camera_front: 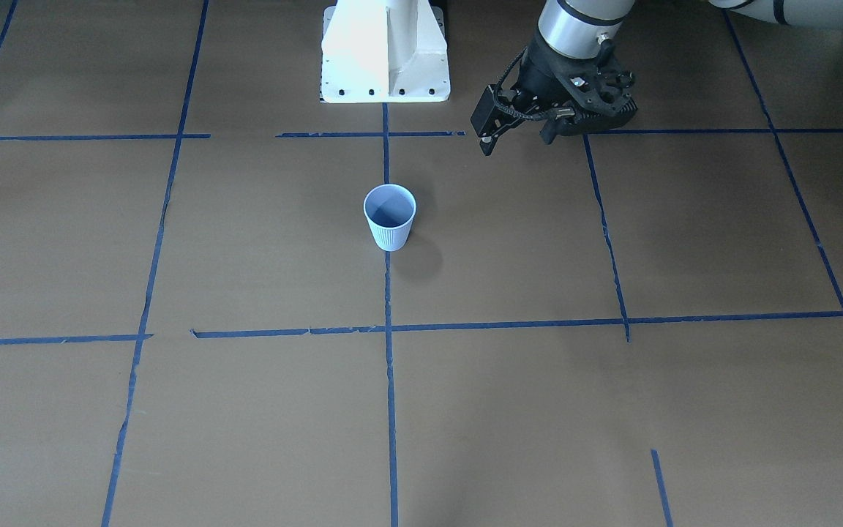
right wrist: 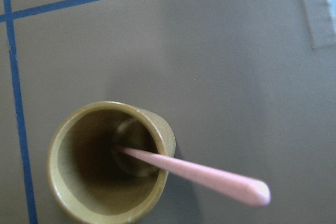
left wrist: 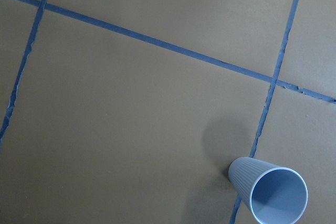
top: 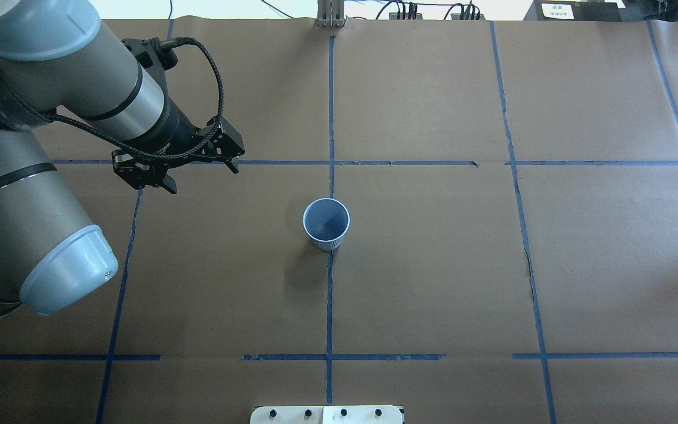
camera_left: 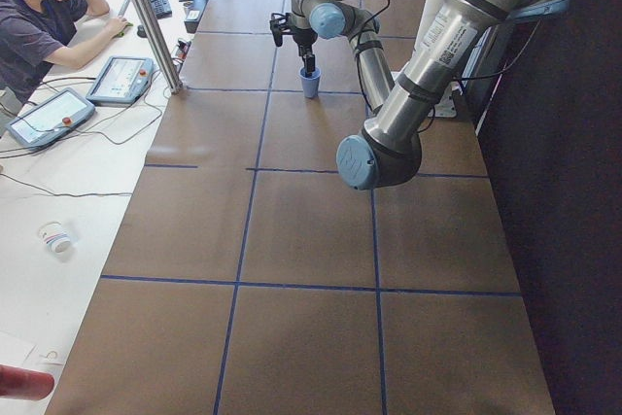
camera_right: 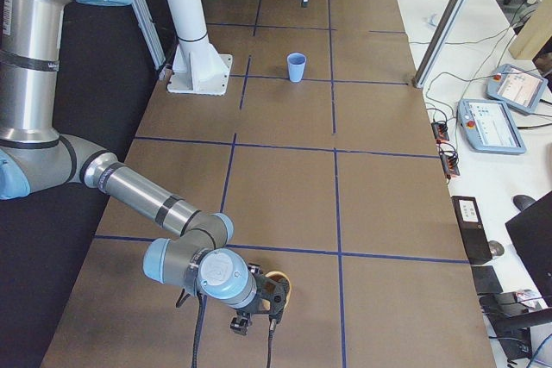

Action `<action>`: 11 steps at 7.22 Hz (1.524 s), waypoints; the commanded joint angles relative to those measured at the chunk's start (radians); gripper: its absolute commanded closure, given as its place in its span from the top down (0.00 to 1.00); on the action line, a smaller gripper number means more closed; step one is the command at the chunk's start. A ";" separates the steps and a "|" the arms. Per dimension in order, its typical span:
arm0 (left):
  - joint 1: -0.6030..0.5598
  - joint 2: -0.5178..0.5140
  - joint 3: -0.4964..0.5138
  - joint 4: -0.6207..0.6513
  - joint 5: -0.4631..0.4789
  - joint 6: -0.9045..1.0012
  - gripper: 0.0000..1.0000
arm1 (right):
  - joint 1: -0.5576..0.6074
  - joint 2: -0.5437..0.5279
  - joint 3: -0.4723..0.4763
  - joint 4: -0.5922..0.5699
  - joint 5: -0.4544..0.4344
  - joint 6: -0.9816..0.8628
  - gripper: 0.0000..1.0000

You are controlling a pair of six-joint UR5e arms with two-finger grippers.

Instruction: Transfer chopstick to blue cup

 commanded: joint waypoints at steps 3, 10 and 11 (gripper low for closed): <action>0.004 0.005 0.006 -0.003 0.002 -0.002 1.00 | 0.000 0.047 -0.023 0.034 -0.005 0.076 0.82; 0.021 0.007 0.003 -0.006 0.003 -0.013 1.00 | 0.002 0.089 -0.016 0.037 -0.016 0.081 0.28; 0.023 0.007 0.004 -0.008 0.003 -0.013 1.00 | 0.002 0.092 -0.016 0.037 -0.022 0.085 0.28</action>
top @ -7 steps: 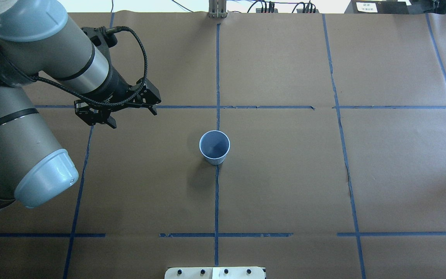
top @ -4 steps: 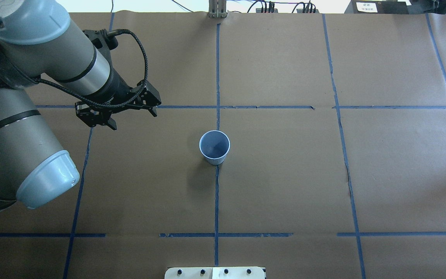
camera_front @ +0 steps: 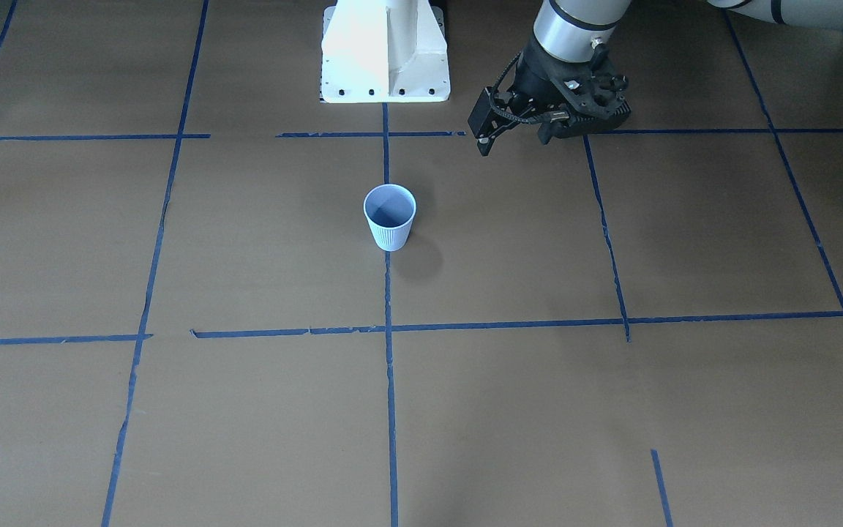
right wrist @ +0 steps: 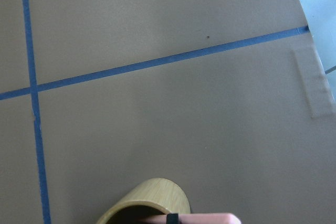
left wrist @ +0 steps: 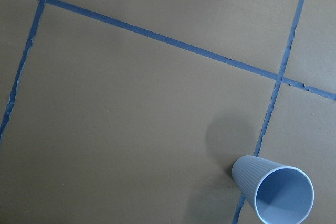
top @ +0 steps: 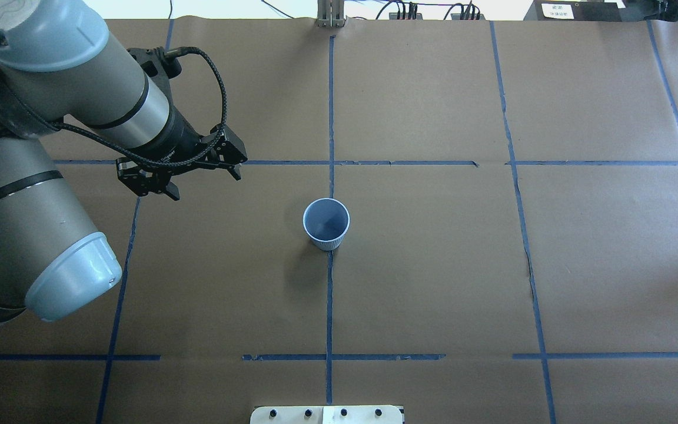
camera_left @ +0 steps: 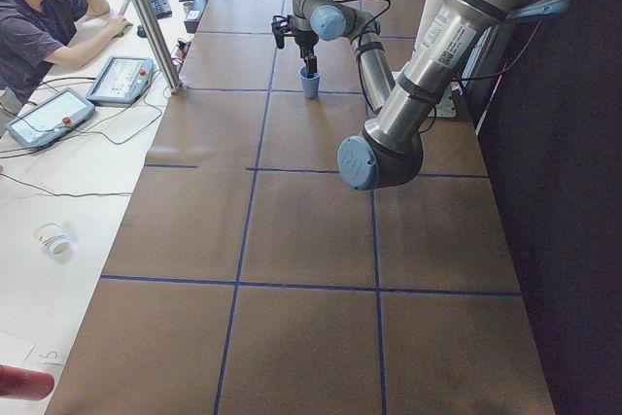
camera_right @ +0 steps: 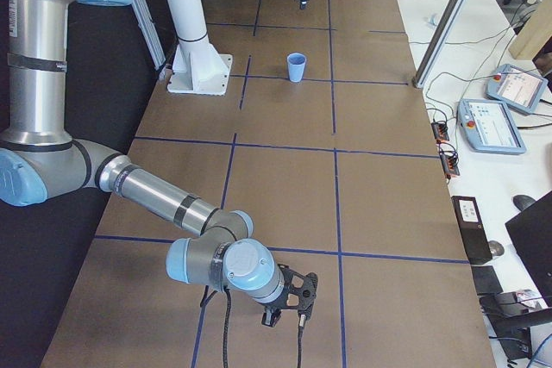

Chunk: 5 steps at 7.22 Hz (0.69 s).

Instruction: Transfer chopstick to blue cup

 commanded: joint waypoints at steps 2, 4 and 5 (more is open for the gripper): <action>0.004 0.000 0.001 -0.001 0.000 0.000 1.00 | 0.000 0.014 -0.003 0.000 -0.007 0.014 0.28; 0.006 0.001 0.002 -0.007 0.000 0.000 1.00 | 0.000 0.022 -0.005 -0.001 -0.009 0.015 0.28; 0.009 0.001 0.002 -0.007 0.002 0.000 1.00 | 0.000 0.029 -0.005 -0.002 -0.009 0.029 0.28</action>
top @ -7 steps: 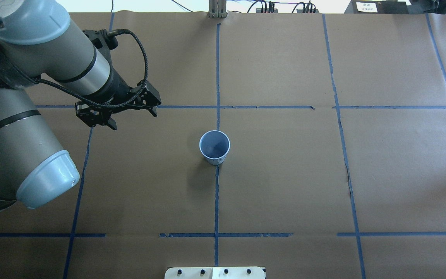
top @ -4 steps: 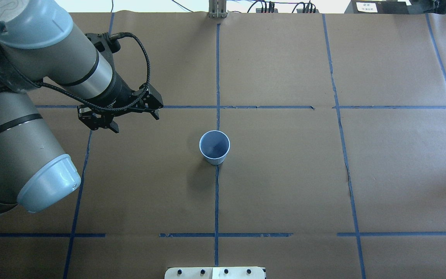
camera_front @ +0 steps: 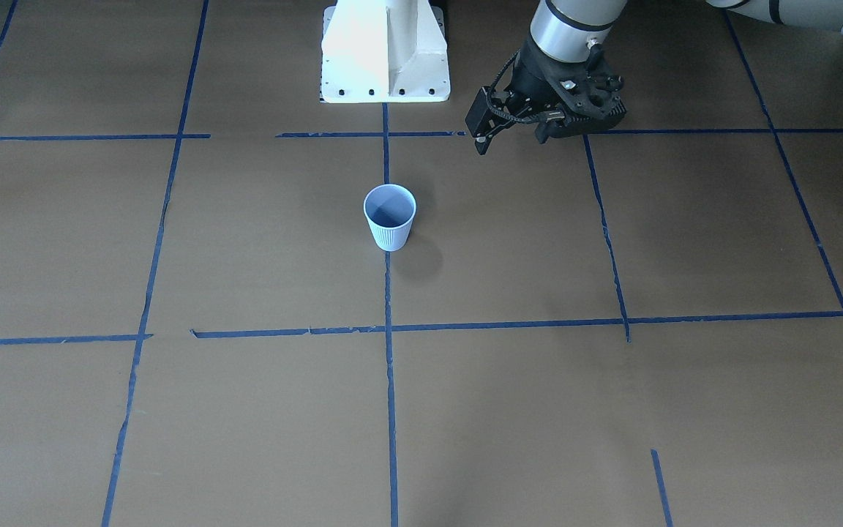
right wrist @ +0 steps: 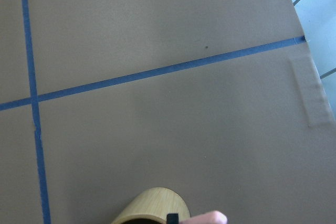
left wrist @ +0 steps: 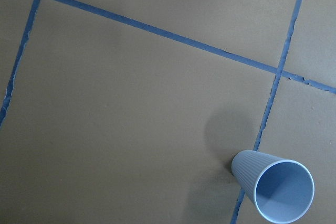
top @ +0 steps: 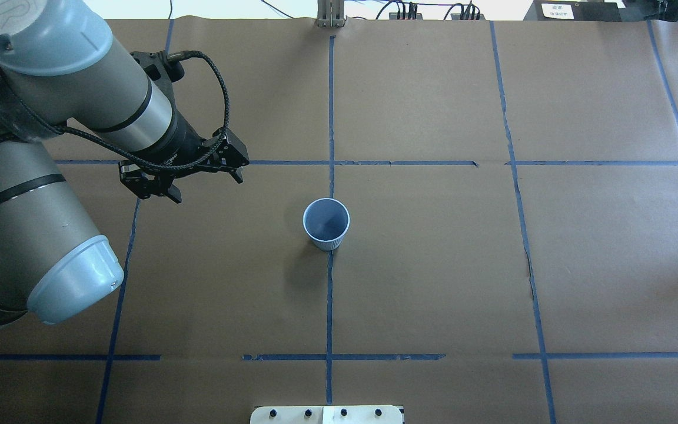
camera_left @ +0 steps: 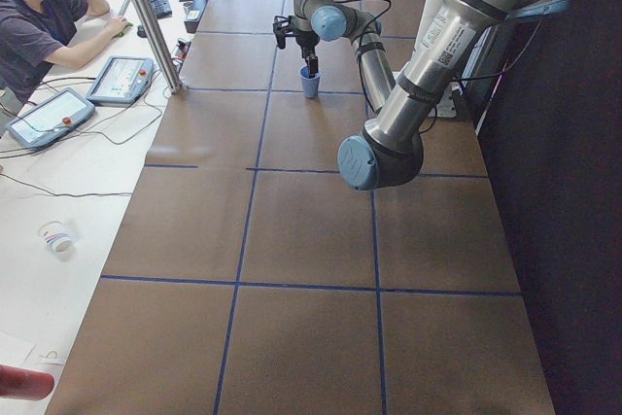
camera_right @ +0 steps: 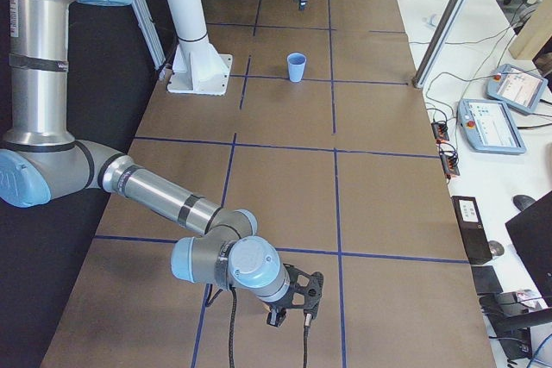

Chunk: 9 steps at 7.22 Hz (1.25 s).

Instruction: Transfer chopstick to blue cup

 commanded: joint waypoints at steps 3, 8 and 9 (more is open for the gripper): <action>0.015 0.004 0.002 0.000 0.006 0.000 1.00 | 0.000 0.021 0.001 0.001 -0.002 0.037 0.09; 0.015 0.004 -0.004 0.000 0.006 -0.002 1.00 | 0.067 0.054 0.184 -0.090 0.013 0.074 0.04; 0.015 0.004 -0.006 0.000 0.006 -0.002 1.00 | 0.086 0.053 0.272 -0.191 0.009 0.071 0.03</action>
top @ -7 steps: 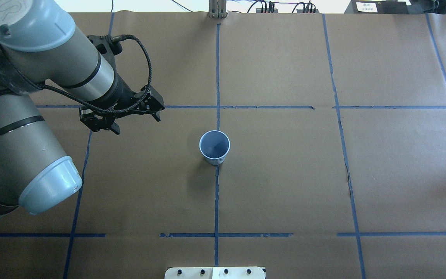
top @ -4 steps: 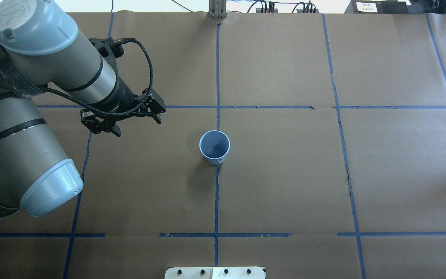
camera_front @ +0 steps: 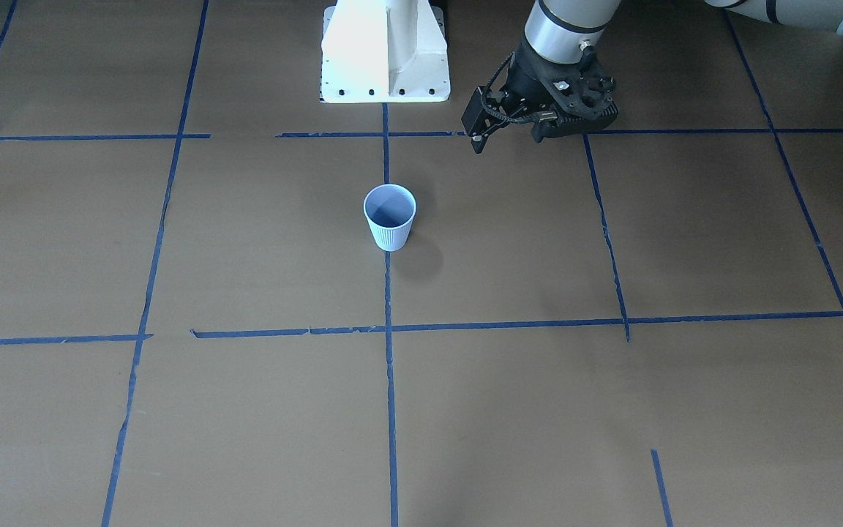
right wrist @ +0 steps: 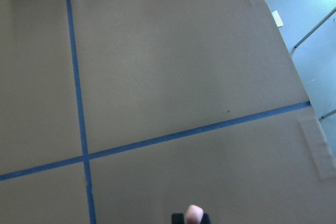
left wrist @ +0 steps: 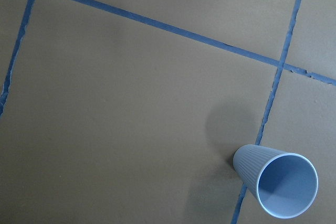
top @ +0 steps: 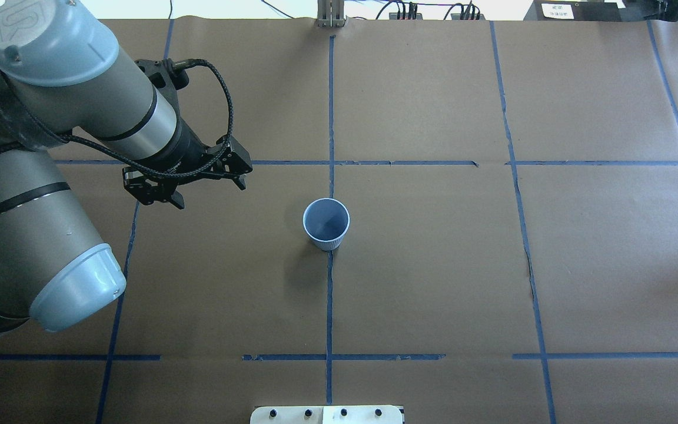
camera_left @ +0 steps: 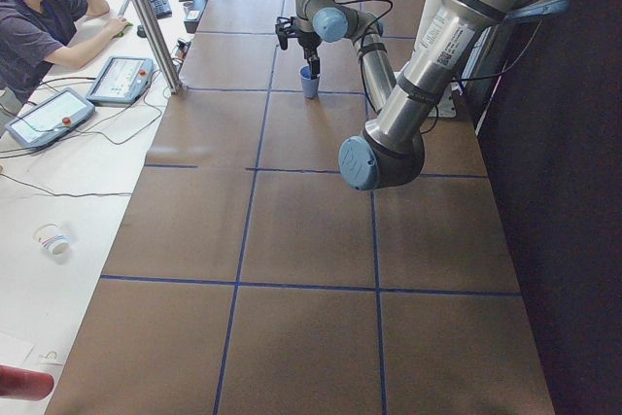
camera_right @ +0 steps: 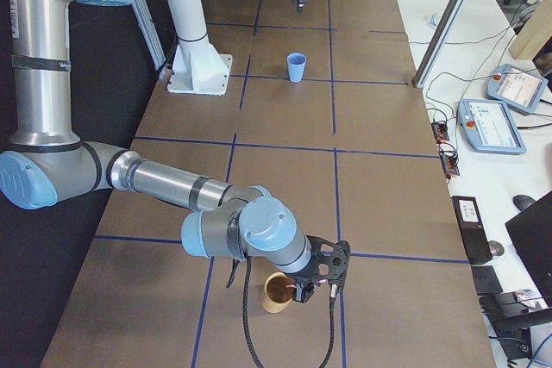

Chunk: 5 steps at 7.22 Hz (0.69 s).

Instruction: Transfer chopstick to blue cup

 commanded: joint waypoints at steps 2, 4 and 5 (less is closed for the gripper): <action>0.000 0.002 -0.001 0.000 0.002 0.003 1.00 | 0.013 0.003 0.326 -0.351 -0.008 -0.003 0.03; -0.001 0.005 -0.001 0.002 0.002 0.006 1.00 | -0.016 0.164 0.458 -0.625 -0.010 -0.001 0.02; -0.008 0.006 -0.004 0.003 0.002 0.012 1.00 | -0.065 0.316 0.468 -0.797 -0.010 0.002 0.02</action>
